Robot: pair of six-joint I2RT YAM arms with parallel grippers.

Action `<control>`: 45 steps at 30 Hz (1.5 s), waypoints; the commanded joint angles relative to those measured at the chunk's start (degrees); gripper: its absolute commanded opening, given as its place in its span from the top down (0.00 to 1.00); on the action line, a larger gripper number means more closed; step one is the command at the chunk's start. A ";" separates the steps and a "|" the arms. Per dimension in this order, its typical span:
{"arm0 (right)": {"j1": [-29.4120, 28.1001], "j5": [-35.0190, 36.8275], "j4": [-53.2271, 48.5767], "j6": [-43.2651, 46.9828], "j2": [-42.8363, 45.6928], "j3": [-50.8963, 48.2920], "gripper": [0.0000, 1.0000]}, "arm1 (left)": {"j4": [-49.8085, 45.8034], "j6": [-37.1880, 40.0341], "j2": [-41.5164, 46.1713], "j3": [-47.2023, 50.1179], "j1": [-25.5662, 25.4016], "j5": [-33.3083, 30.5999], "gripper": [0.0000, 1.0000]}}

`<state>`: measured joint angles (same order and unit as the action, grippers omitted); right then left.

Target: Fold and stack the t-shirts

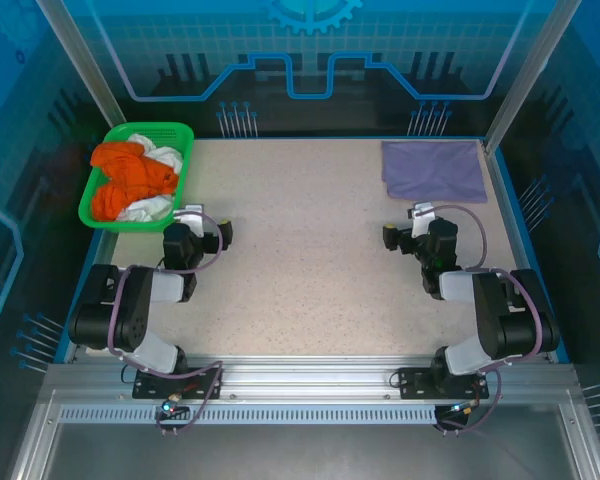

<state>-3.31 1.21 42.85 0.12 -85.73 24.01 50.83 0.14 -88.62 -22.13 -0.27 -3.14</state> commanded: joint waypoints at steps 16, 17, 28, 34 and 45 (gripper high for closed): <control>0.54 -0.77 -0.40 0.51 -0.39 1.13 0.00 | 0.24 -0.40 0.04 -0.34 1.06 2.52 0.01; 0.59 -0.77 -0.41 0.54 -0.40 1.13 0.00 | 0.24 -0.41 0.09 -0.29 1.07 2.52 0.01; 0.53 -0.77 -0.46 0.66 -0.40 1.13 0.00 | 0.44 -0.43 0.03 -0.18 1.08 2.52 0.01; -1.40 6.74 -1.68 0.02 1.13 1.32 0.00 | -0.12 -0.95 1.41 -0.07 1.06 0.61 0.01; -1.75 5.80 -28.35 -11.03 31.27 5.72 0.00 | -19.29 -18.45 21.31 -13.06 -1.59 2.27 0.01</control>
<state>-5.15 7.86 23.53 -5.08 -59.00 27.86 34.59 -6.83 -69.43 -31.27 -2.28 -3.75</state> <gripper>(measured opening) 0.998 0.989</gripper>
